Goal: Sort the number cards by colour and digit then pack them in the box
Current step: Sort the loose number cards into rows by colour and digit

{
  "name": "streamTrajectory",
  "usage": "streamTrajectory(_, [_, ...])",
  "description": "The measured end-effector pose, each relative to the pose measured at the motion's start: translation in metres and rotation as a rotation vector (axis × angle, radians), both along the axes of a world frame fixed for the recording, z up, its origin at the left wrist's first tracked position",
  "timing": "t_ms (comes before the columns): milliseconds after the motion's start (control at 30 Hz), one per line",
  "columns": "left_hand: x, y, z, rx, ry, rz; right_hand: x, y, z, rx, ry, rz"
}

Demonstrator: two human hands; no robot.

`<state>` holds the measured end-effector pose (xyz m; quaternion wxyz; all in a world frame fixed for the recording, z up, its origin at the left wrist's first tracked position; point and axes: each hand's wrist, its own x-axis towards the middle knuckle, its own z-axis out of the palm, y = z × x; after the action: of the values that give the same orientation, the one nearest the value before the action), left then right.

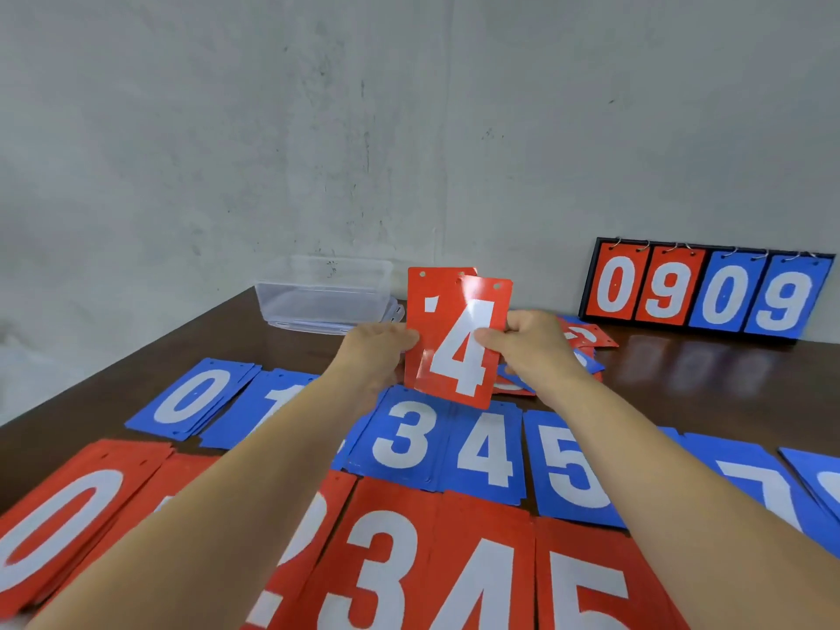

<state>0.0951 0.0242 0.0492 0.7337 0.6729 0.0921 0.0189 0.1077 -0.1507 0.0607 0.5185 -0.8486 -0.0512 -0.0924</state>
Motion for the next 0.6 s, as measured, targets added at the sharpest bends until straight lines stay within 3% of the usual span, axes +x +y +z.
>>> streamTrajectory(200, [-0.023, 0.056, 0.007, 0.049, -0.055, -0.016, -0.023, 0.03, 0.009, -0.033, 0.003, -0.005])
streamTrajectory(467, [-0.057, 0.154, 0.008, 0.116, -0.054, -0.045, -0.068, 0.086, 0.012, 0.199, 0.043, -0.049])
streamTrajectory(600, [-0.077, 0.2, 0.009, 0.118, -0.048, -0.063, -0.094, 0.116, 0.008, 0.213, 0.037, -0.094])
